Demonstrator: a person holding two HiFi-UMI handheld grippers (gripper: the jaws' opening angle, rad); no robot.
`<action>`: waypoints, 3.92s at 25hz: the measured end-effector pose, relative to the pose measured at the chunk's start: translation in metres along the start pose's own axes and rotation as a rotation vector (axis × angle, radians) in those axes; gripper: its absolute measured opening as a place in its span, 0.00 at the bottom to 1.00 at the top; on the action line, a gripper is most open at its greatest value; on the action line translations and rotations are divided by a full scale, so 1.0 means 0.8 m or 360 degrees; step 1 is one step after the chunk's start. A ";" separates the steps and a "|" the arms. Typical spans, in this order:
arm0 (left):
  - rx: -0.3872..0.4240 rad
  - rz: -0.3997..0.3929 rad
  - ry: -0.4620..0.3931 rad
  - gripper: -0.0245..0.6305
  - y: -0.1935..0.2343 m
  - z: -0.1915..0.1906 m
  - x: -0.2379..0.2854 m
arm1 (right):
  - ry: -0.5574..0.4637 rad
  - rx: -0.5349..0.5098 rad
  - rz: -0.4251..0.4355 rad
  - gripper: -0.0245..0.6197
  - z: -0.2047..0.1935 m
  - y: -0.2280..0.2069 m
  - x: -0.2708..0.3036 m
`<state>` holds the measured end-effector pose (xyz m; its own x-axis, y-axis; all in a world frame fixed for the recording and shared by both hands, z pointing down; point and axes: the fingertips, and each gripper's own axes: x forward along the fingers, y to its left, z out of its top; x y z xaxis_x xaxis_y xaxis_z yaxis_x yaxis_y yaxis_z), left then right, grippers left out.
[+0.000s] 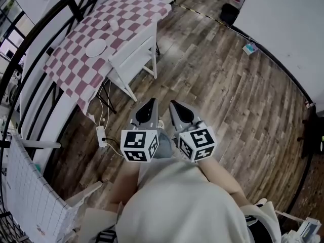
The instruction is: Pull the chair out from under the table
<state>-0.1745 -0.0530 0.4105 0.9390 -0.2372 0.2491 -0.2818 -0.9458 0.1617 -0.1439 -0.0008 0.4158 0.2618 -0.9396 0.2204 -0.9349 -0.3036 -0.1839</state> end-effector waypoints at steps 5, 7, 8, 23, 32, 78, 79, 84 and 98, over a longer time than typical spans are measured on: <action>0.0025 0.0013 0.0004 0.05 0.025 0.019 0.039 | -0.0008 0.0036 -0.0010 0.03 0.022 -0.028 0.044; 0.0022 0.0022 -0.0007 0.05 0.037 0.030 0.055 | -0.0005 0.0038 -0.0009 0.03 0.030 -0.037 0.062; 0.0020 0.0026 -0.0013 0.05 0.043 0.035 0.063 | -0.0004 0.0033 -0.0011 0.03 0.034 -0.041 0.070; 0.0013 0.0046 -0.0044 0.05 0.128 0.088 0.168 | -0.0010 -0.0036 0.0049 0.03 0.088 -0.074 0.193; 0.0039 0.0056 -0.0043 0.05 0.168 0.104 0.216 | -0.0011 -0.0044 0.0083 0.03 0.103 -0.086 0.259; -0.0134 0.0680 0.0051 0.05 0.342 0.105 0.304 | 0.0210 -0.0241 0.0734 0.03 0.124 -0.103 0.483; -0.0138 0.0701 0.0052 0.05 0.345 0.106 0.307 | 0.0216 -0.0250 0.0758 0.03 0.124 -0.104 0.488; -0.0136 0.0785 0.0070 0.05 0.353 0.108 0.319 | 0.0260 -0.0309 0.0864 0.03 0.124 -0.109 0.508; -0.0118 0.0930 0.0245 0.05 0.373 0.078 0.328 | 0.0391 -0.0535 0.1103 0.03 0.104 -0.120 0.550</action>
<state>0.0004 -0.4117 0.4645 0.5868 -0.6725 0.4509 -0.7604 -0.6492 0.0213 0.0812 -0.3978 0.4507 -0.4276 -0.8234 0.3732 -0.8975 0.4359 -0.0667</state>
